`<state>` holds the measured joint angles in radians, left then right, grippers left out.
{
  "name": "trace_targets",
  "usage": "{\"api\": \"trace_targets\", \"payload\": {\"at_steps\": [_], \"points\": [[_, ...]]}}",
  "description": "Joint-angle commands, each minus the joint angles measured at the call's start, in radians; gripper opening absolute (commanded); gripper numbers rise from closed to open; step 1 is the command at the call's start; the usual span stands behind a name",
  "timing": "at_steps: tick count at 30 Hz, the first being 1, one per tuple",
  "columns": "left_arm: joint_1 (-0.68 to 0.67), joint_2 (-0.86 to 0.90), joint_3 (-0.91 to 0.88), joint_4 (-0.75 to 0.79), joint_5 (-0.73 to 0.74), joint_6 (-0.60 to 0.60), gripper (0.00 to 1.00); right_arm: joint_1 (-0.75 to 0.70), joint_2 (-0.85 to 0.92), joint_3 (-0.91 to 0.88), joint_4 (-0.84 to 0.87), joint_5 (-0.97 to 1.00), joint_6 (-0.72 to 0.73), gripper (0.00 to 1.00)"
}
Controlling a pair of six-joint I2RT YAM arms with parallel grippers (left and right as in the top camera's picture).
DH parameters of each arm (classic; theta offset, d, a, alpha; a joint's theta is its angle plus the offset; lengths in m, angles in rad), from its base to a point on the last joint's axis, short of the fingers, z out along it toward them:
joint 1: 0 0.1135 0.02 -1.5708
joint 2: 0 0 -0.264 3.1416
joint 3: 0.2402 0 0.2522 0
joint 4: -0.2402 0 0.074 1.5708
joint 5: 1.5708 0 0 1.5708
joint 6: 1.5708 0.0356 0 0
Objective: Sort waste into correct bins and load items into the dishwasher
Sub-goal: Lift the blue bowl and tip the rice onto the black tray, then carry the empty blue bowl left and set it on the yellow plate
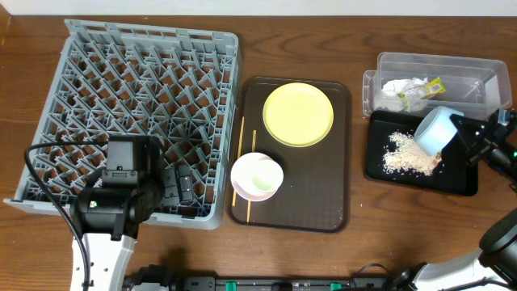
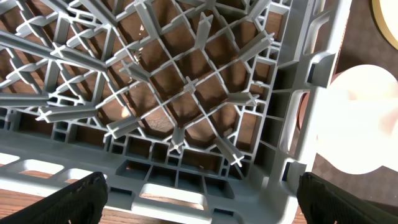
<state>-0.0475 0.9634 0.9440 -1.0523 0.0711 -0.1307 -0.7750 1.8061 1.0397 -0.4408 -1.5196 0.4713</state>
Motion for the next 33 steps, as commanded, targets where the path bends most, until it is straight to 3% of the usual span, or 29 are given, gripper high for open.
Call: {"api": "trace_targets", "payload": {"at_steps": [1, 7, 10, 14, 17, 21, 26, 33], "points": [[0.003, -0.001, 0.019, -0.007, -0.008, -0.002, 0.98, 0.050, -0.008, 0.010, -0.001, -0.038, 0.009, 0.01], [0.003, -0.001, 0.019, -0.007, -0.008, -0.002, 0.98, 0.203, -0.061, 0.011, 0.038, -0.039, -0.045, 0.01], [0.003, -0.001, 0.019, -0.007, -0.008, -0.002, 0.98, 0.304, -0.130, 0.013, 0.202, -0.030, -0.010, 0.01], [0.003, -0.001, 0.019, -0.006, -0.008, -0.002, 0.98, 0.493, -0.209, 0.013, 0.462, 0.080, 0.140, 0.01], [0.003, -0.001, 0.019, -0.006, -0.008, -0.002, 0.98, 0.628, -0.217, 0.013, 0.588, 0.175, 0.208, 0.01], [0.003, -0.001, 0.019, -0.006, -0.008, -0.002, 0.98, 0.780, -0.216, 0.013, 0.658, 0.345, 0.191, 0.01], [0.003, -0.001, 0.019, -0.006, -0.008, -0.002, 0.98, 0.975, -0.216, 0.013, 0.652, 0.633, -0.027, 0.01], [0.003, -0.001, 0.019, -0.006, -0.008, -0.002, 0.98, 1.163, -0.216, 0.013, 0.460, 1.138, -0.323, 0.01]]}}
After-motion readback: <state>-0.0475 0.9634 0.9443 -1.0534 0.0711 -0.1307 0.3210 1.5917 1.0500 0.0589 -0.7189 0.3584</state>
